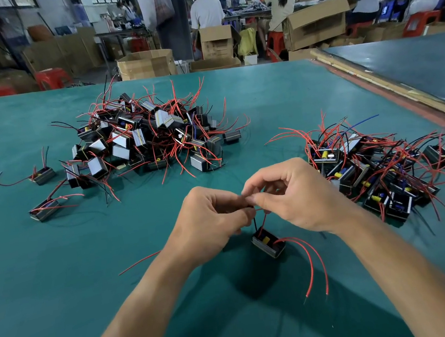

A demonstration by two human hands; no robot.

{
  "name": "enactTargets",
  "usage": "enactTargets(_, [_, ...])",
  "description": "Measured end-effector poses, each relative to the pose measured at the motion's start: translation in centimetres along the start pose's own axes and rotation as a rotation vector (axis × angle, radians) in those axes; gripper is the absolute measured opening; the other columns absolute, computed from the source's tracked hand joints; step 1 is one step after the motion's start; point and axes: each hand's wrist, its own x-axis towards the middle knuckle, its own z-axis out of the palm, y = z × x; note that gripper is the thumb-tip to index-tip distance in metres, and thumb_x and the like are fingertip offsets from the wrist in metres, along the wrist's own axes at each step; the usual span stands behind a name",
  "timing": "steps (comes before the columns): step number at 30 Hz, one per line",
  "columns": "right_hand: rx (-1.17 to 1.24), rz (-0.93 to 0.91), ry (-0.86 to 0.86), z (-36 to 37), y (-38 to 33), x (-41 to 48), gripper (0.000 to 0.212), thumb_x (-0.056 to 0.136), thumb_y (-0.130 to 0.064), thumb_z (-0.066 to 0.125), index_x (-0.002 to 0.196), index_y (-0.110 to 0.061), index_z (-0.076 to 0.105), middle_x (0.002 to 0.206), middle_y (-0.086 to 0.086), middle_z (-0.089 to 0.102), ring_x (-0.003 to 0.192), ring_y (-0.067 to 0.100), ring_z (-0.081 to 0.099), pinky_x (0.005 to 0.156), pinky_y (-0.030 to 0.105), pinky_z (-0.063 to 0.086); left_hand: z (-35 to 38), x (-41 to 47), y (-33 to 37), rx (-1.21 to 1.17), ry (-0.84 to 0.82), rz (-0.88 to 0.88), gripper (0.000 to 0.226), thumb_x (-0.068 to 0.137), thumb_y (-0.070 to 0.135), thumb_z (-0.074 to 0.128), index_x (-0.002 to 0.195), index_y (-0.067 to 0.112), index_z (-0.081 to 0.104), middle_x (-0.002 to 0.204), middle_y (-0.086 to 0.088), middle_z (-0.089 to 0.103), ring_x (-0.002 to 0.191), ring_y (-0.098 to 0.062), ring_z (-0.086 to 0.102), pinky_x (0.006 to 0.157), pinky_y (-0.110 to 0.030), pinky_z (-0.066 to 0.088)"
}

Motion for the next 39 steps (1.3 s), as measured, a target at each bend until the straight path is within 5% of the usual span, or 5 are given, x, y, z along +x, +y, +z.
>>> enactTargets(7, [-0.037, 0.04, -0.054, -0.7, -0.1, -0.1, 0.021, 0.086, -0.008, 0.074, 0.08, -0.028, 0.077, 0.072, -0.01, 0.074, 0.064, 0.02, 0.065, 0.064, 0.033, 0.053, 0.0, 0.1, -0.3, 0.031, 0.039, 0.002, 0.017, 0.082, 0.008, 0.072, 0.067, 0.016, 0.075, 0.066, -0.015, 0.068, 0.052, -0.013, 0.052, 0.051, -0.026, 0.038])
enactTargets(12, [-0.061, 0.101, -0.078, -0.7, -0.1, -0.1, 0.017, 0.086, -0.013, 0.074, 0.07, -0.018, 0.073, 0.059, -0.005, 0.067, 0.051, 0.005, 0.054, 0.055, 0.027, 0.047, 0.1, 0.2, -0.6, 0.047, 0.058, 0.036, 0.014, 0.082, 0.012, 0.074, 0.07, 0.018, 0.076, 0.064, -0.015, 0.067, 0.052, -0.014, 0.048, 0.051, -0.029, 0.038])
enactTargets(18, [-0.005, 0.257, -0.087, -0.4, -0.2, 0.0, 0.022, 0.086, -0.019, 0.072, 0.067, -0.009, 0.072, 0.053, 0.003, 0.064, 0.041, 0.011, 0.052, 0.045, 0.026, 0.045, 0.4, -0.1, -0.8, 0.238, 0.137, 0.216, 0.019, 0.081, 0.013, 0.074, 0.065, 0.023, 0.073, 0.045, 0.015, 0.052, 0.039, 0.0, 0.038, 0.044, -0.013, 0.03])
enactTargets(24, [0.041, 0.226, -0.081, -0.5, -0.6, -0.1, 0.022, 0.088, -0.014, 0.07, 0.067, -0.011, 0.073, 0.056, 0.001, 0.067, 0.044, 0.009, 0.053, 0.048, 0.024, 0.046, 0.1, 0.3, -1.1, 0.172, 0.089, 0.128, 0.014, 0.085, 0.019, 0.07, 0.072, 0.024, 0.073, 0.058, 0.002, 0.066, 0.05, -0.023, 0.057, 0.045, -0.026, 0.041])
enactTargets(39, [0.113, 0.078, -0.13, -2.0, -0.5, -0.4, 0.026, 0.082, -0.001, 0.076, 0.08, -0.026, 0.08, 0.07, 0.001, 0.075, 0.062, 0.009, 0.064, 0.063, 0.028, 0.052, -0.3, 0.4, -0.5, -0.12, -0.098, 0.0, 0.011, 0.088, 0.001, 0.067, 0.077, 0.001, 0.069, 0.057, -0.002, 0.061, 0.048, -0.012, 0.054, 0.051, -0.014, 0.042])
